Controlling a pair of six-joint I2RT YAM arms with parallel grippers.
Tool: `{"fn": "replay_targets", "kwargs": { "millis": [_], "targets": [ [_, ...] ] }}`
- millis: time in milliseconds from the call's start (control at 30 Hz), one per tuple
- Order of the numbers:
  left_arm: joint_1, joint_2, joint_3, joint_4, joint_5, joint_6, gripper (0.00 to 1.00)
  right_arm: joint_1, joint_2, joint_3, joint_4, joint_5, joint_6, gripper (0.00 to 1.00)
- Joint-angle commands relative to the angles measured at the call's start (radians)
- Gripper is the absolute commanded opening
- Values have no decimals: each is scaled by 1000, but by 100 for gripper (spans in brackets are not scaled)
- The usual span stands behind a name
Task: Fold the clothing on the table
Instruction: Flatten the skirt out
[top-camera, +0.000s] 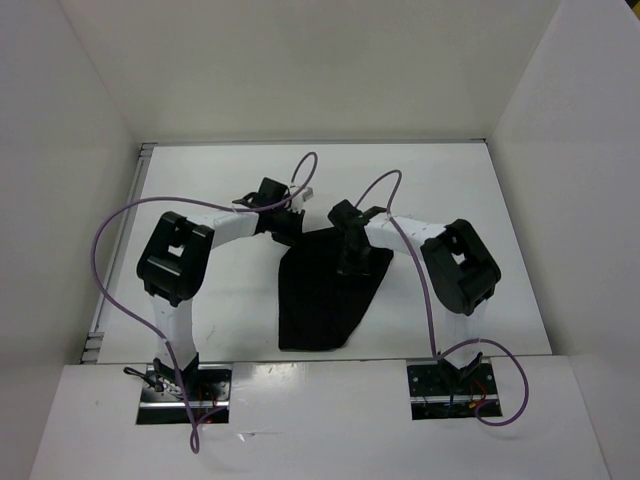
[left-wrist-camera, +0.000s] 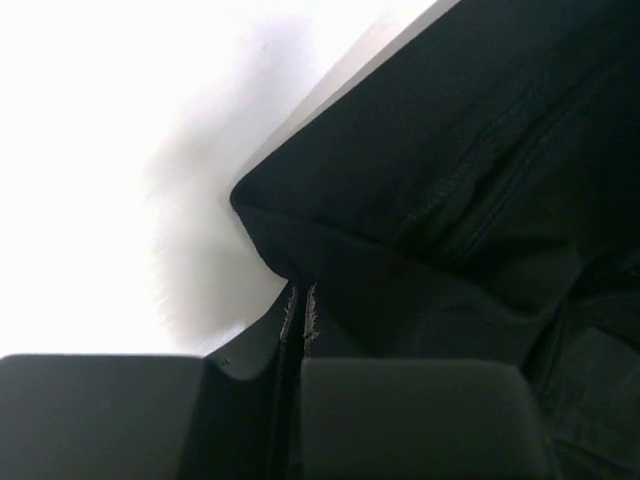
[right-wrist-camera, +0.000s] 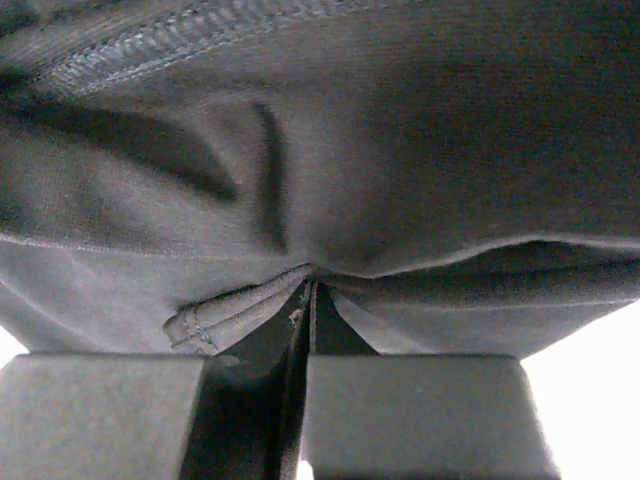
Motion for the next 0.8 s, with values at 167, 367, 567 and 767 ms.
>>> {"fn": "replay_targets", "kwargs": {
  "millis": [167,367,567,767],
  "targets": [
    [149,-200,-20,18,7,-115,0,-27,72,-105,-97,157,-46,0],
    [237,-171,-55,71,-6,-241,4,-27,72,-115,-96,146,-46,0],
    [274,-130,-86,133,37,-371,38,-17,21,-154,-96,77,-46,0],
    [300,-221,-132,146,6,-445,61,-7,-201,-104,-130,15,-15,17]
  ]
}}
